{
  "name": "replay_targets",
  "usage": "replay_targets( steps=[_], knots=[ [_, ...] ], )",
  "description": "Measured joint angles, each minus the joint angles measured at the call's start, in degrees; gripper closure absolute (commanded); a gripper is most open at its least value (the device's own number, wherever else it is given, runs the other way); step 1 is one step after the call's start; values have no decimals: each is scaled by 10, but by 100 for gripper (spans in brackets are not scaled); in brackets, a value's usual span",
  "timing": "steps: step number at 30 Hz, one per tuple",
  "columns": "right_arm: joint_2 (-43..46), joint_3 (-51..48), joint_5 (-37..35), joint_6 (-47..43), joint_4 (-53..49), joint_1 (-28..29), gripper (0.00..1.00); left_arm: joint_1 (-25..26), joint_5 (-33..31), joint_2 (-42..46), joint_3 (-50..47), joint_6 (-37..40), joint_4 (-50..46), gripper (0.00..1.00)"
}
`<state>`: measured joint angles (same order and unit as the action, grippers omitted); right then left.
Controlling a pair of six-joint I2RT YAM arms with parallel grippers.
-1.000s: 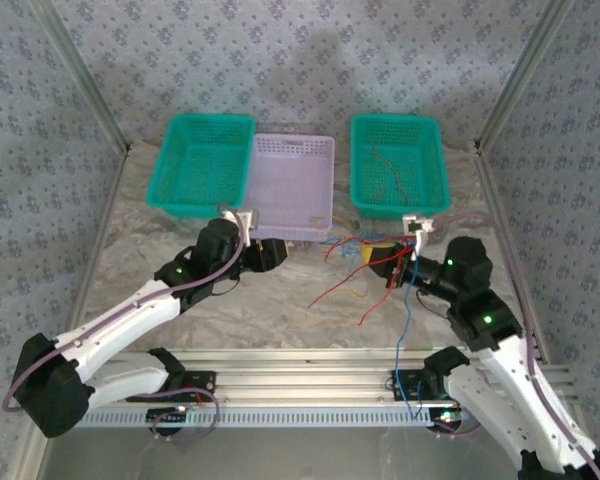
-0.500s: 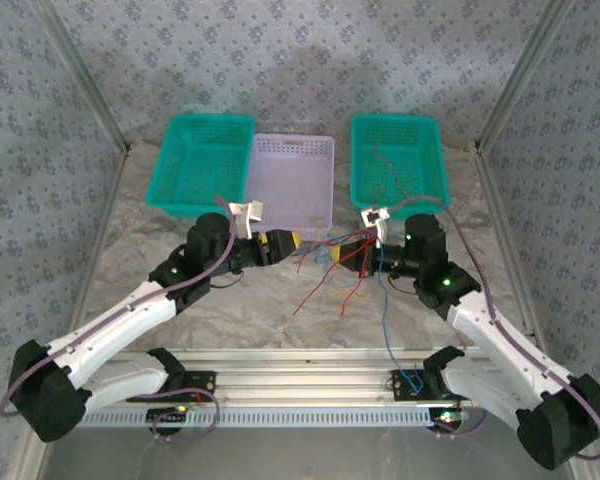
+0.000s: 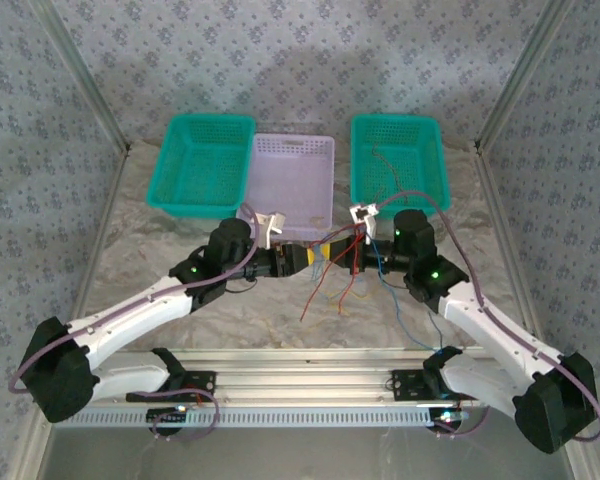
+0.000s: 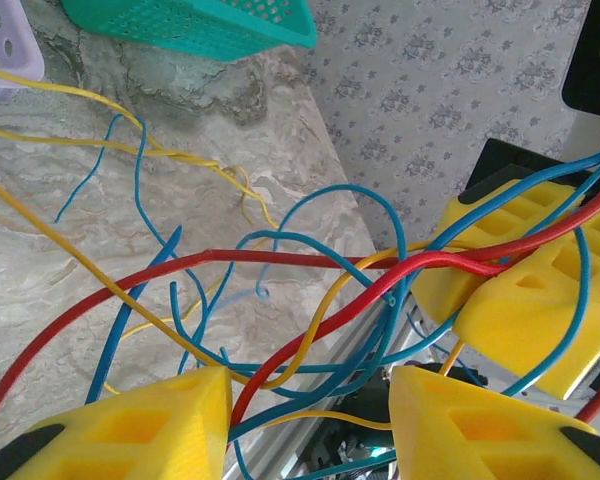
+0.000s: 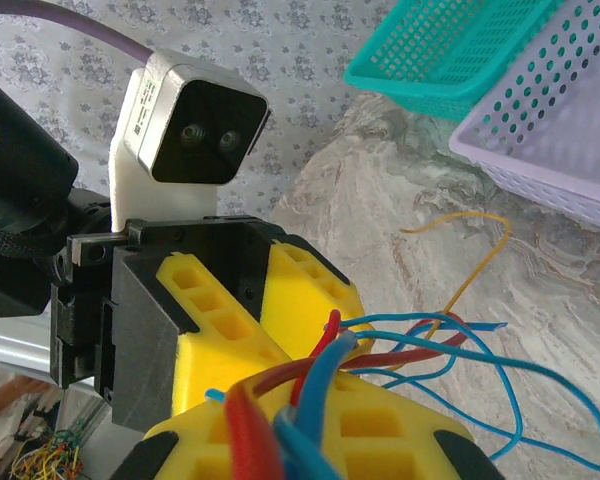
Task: Untangle the cables
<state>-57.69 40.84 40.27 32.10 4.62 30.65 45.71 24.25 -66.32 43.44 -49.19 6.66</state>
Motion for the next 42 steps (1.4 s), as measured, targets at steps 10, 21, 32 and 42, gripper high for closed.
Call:
replay_targets(
  steps=[10,21,32,42],
  knots=[
    [-13,1,0,-1,3,8,100,4,10,-27,0,9,8,74],
    [-19,10,0,-13,-3,9,100,9,3,-17,0,49,-12,100],
    [34,16,-58,-56,-104,-9,100,9,-28,36,10,96,-66,100],
    [71,15,-113,-56,-143,-97,100,-52,-71,99,28,134,-217,100]
  ],
)
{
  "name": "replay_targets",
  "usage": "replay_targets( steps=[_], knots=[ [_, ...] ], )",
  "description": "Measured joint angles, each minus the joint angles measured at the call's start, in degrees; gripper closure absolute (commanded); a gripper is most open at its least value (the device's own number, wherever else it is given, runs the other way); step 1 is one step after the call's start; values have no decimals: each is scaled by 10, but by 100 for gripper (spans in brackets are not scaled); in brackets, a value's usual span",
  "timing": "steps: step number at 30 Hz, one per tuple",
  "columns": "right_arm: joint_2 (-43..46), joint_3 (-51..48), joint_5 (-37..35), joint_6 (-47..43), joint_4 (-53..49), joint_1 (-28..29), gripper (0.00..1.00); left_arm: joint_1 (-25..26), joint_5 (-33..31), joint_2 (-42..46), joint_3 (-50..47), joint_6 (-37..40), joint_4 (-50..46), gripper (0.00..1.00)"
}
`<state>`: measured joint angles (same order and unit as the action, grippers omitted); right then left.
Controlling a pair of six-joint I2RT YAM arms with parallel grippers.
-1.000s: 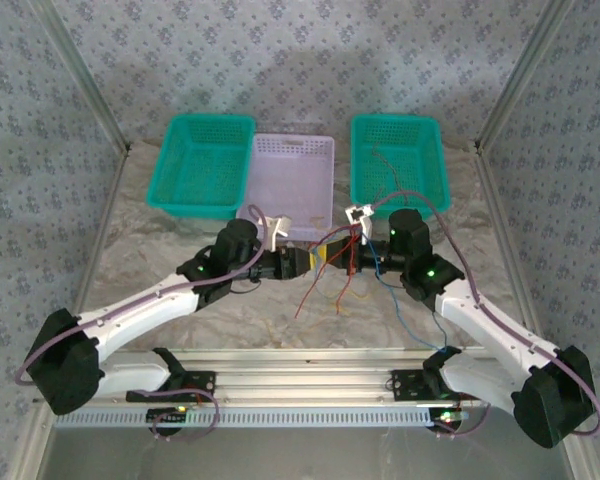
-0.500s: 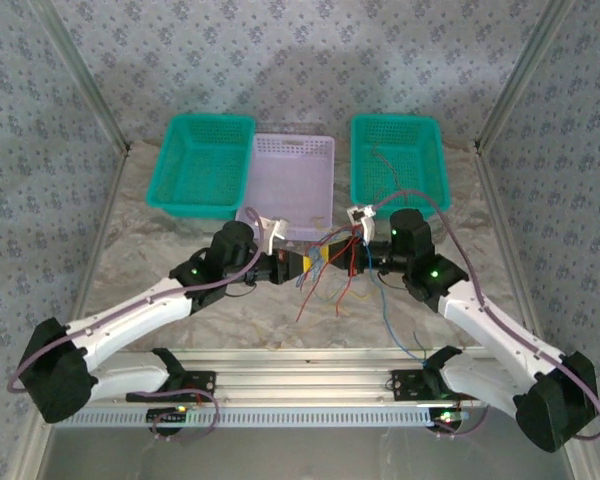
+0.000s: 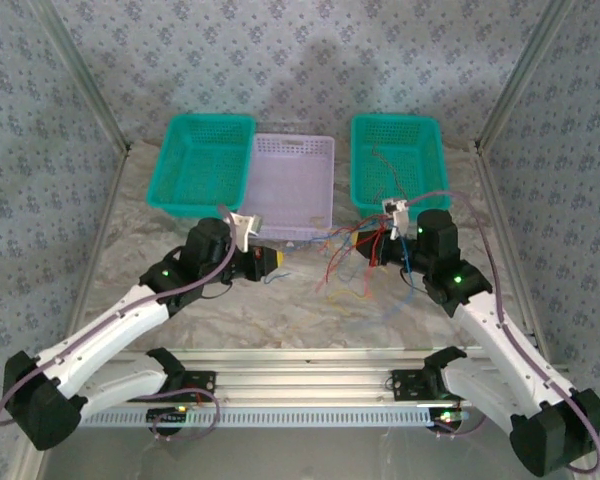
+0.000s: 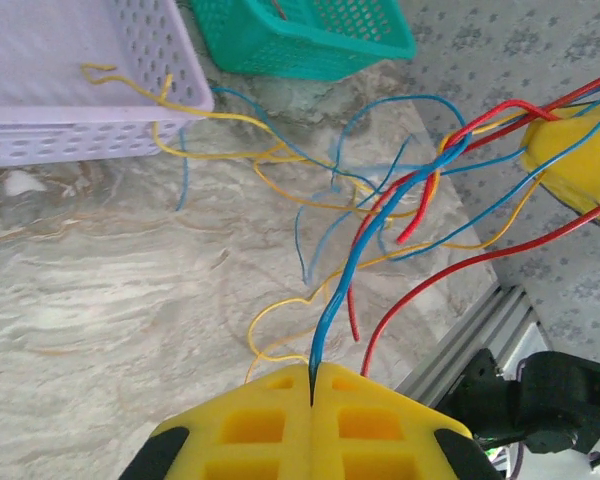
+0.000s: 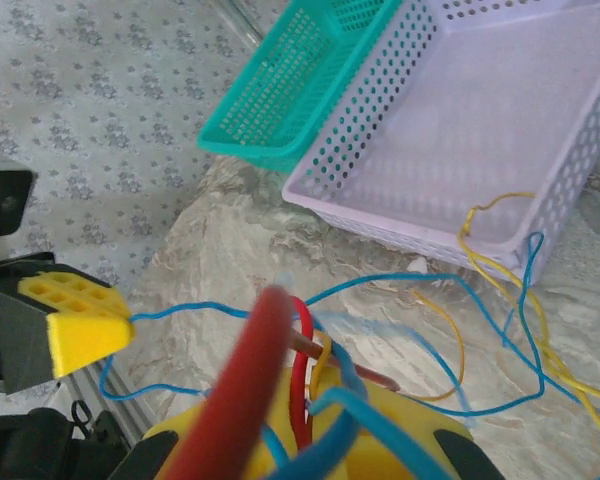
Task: Untangle the cables
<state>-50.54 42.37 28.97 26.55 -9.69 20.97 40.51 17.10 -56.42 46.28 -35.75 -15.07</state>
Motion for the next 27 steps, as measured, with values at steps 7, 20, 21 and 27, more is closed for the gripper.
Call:
replay_targets(
  steps=[7,20,21,27],
  knots=[
    [0,0,-30,0,-31,-32,100,-32,-42,31,35,30,-120,100],
    [23,-4,-163,3,-106,-77,100,-136,-115,144,182,99,-299,100],
    [29,-7,-173,6,-109,-82,100,-136,-122,149,192,104,-308,100],
    [48,-25,-189,11,-113,-98,100,-139,-155,169,238,119,-331,100]
  ],
)
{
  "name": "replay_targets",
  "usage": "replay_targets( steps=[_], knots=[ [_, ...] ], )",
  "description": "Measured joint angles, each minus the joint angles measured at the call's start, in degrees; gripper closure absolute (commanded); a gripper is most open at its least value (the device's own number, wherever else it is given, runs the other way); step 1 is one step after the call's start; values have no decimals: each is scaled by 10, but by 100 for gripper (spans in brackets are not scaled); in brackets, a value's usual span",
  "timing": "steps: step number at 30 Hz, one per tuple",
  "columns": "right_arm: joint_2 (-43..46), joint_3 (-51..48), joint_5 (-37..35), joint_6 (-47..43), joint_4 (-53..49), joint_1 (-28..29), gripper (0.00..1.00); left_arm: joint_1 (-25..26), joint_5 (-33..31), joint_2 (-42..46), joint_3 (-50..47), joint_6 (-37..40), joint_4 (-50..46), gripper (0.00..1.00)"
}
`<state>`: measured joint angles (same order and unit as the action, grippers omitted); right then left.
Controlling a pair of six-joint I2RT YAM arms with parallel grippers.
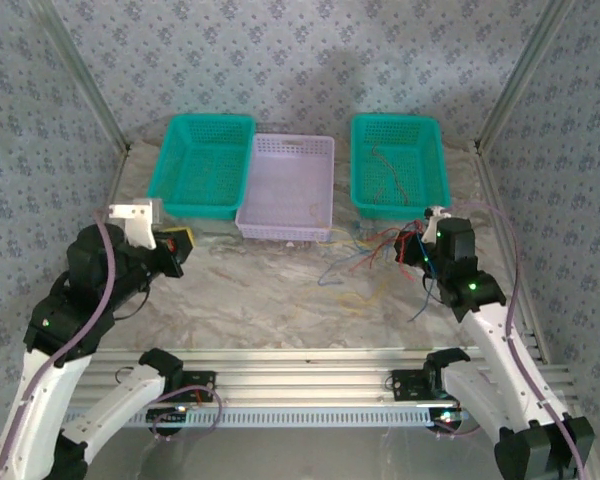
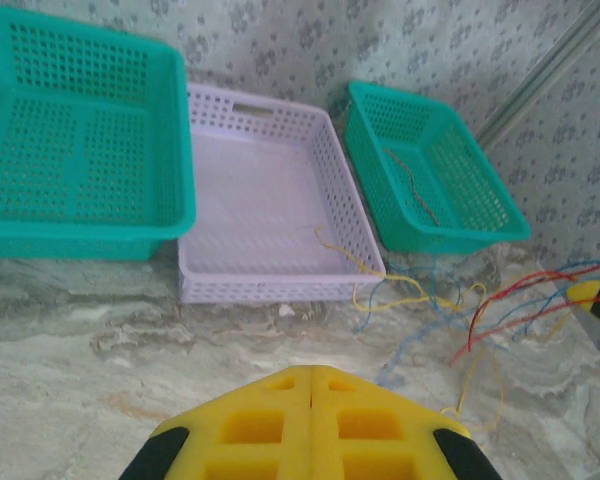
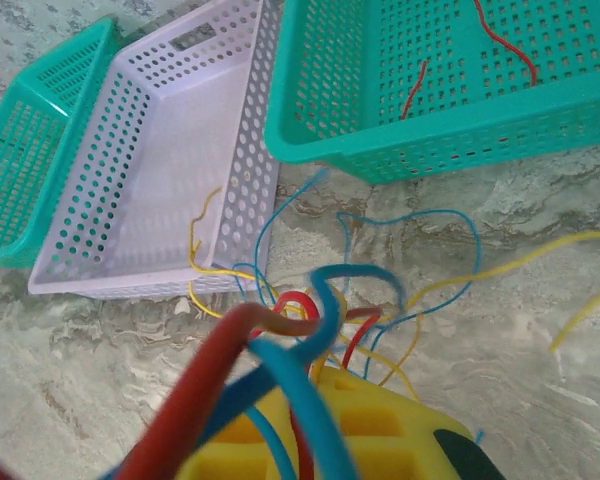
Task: Untangle the cables
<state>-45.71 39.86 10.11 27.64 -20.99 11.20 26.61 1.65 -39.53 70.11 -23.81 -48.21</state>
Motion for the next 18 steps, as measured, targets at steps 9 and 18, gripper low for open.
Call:
replay_targets(
  steps=[9,18],
  knots=[
    [-10,-20,177,0,102,20,100,1,121,-56,-96,-63,106,57],
    [-20,-22,288,-7,181,115,100,83,192,-143,-177,-140,262,48]
  ],
)
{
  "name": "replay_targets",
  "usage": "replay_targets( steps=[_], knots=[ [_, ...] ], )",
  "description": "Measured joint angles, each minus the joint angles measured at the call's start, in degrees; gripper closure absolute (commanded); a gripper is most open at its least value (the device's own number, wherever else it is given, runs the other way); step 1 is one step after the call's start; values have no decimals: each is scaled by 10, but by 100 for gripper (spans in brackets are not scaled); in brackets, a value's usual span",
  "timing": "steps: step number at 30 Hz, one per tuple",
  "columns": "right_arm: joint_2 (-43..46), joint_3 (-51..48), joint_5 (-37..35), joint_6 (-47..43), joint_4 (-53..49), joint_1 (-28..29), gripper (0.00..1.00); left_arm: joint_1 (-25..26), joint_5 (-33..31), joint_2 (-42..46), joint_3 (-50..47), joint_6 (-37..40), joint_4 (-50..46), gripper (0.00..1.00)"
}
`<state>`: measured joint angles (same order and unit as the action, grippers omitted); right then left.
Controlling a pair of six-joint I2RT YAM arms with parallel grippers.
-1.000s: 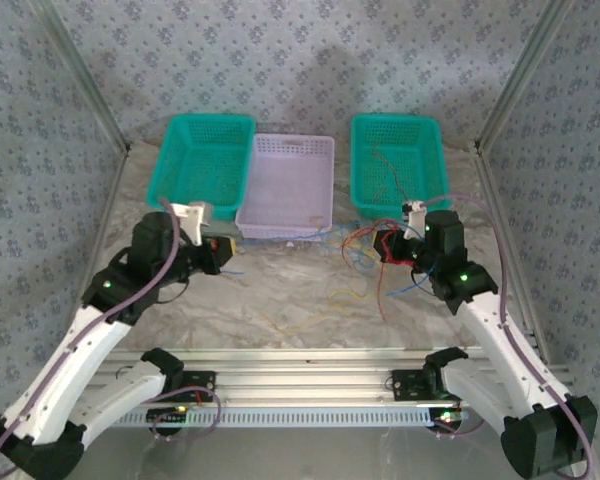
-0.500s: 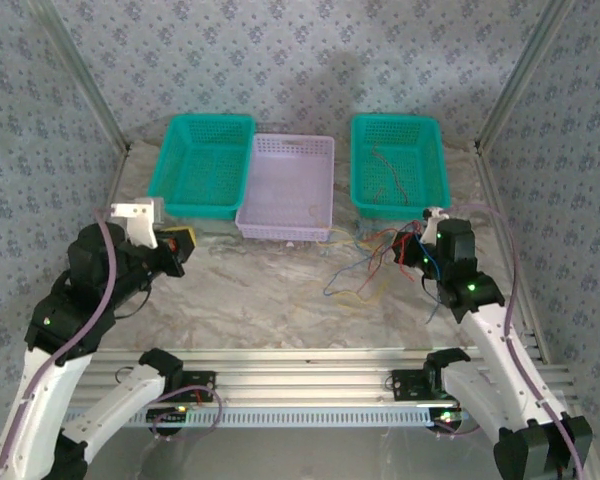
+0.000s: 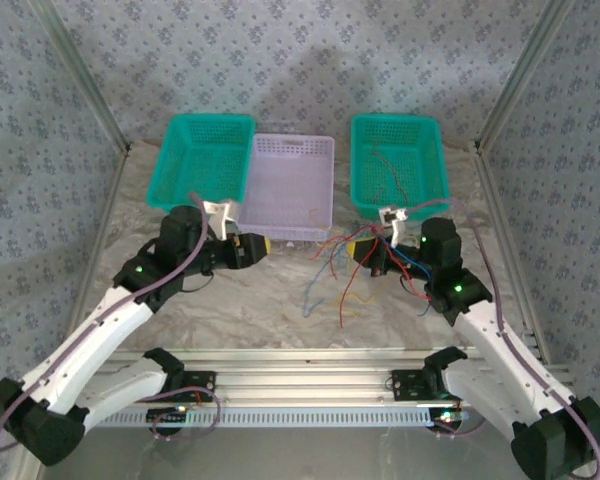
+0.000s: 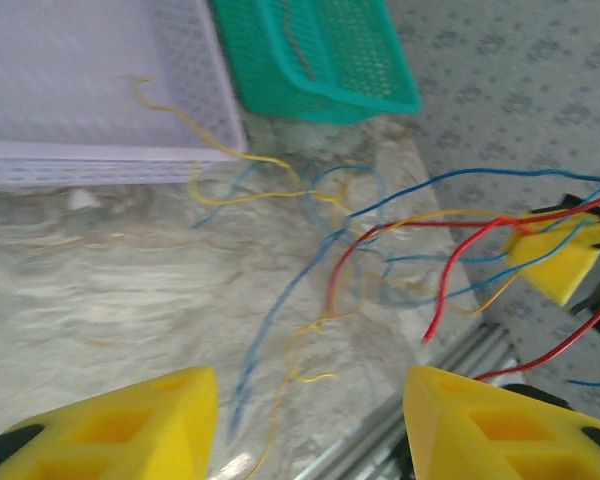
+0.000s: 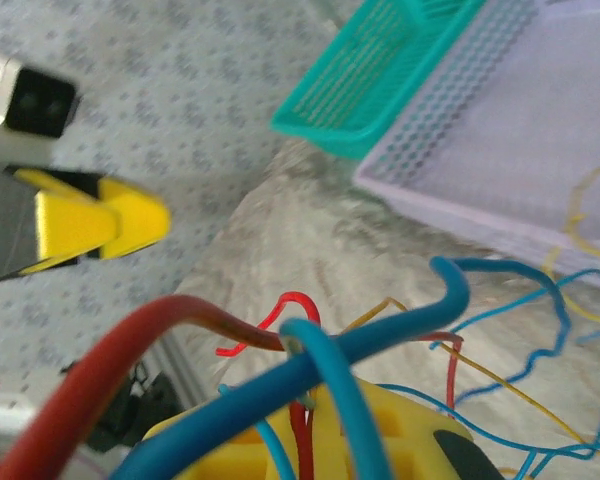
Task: Untangle the cables
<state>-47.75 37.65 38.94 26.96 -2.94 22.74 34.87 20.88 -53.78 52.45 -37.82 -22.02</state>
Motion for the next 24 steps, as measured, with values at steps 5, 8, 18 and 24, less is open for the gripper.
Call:
replay_targets(
  steps=[5,8,18,24],
  knots=[
    [-22,4,14,-14,6,49,100,40,19,-33,-5,-25,86,45],
    [-31,8,14,-18,8,63,100,49,36,-40,-16,-39,130,45],
    [-33,12,14,-20,23,74,100,94,70,-96,-47,-54,204,48],
    [-34,12,14,-20,30,81,100,105,76,-113,-49,-52,213,57]
  ],
)
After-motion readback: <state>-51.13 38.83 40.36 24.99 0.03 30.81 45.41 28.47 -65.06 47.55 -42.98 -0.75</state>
